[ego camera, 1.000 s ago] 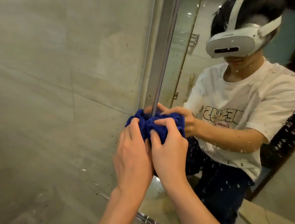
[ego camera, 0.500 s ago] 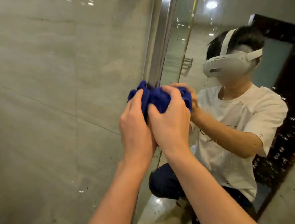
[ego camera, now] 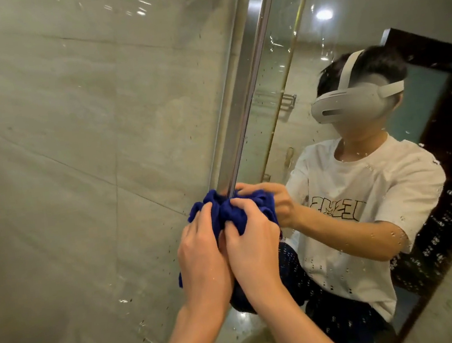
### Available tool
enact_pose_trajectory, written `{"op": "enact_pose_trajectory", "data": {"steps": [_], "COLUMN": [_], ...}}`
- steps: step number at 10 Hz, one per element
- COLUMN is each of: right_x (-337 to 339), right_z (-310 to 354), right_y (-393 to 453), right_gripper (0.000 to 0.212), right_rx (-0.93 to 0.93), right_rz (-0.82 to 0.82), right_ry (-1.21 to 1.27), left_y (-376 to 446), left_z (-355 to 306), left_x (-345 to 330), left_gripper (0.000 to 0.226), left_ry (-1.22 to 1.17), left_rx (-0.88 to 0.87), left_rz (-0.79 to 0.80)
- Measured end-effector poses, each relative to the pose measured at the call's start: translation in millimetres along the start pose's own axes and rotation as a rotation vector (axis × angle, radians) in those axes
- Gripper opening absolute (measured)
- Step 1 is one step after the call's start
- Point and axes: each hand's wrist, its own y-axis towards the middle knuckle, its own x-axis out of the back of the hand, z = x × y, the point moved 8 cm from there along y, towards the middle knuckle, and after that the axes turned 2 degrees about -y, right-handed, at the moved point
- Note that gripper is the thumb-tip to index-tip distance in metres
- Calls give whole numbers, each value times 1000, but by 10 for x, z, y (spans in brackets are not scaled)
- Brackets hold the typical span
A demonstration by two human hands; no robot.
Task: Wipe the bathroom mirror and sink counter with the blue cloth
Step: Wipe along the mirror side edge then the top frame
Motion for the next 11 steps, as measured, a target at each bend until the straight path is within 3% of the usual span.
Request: {"op": "enact_pose_trajectory", "data": {"steps": [1,2,4,6,7,9,11], "right_x": [279,618,1374,1160,811,731,1016], "right_z": [654,1177,1830,1291,1421,1474,1750], "right_y": [-313,-483,-96,31,-377,-413,-339], "right_gripper": [28,36,36,36,29,26,30], "right_rx": [-42,43,194,161,178,144,181], "right_rz": [-136,-435,-577,-452,-432,-345,-420], "right_ry": [-21,-112,-145,-167,-244,-303,-308], "left_y": [147,362,926,692,494,463,625], "left_z": [-123,-385,-1261,-987,-698,-543,-887], "left_x": [24,98,343,323,235,205,299], "left_gripper": [50,48,23,39,43,36,28], "left_ry": [0,11,29,-45,-21,-37,14], "left_rx": [-14,-99,-305,-307,-245,-162,-274], "left_rz": [-27,-91,-209,-227,-138,-96,-172]}}
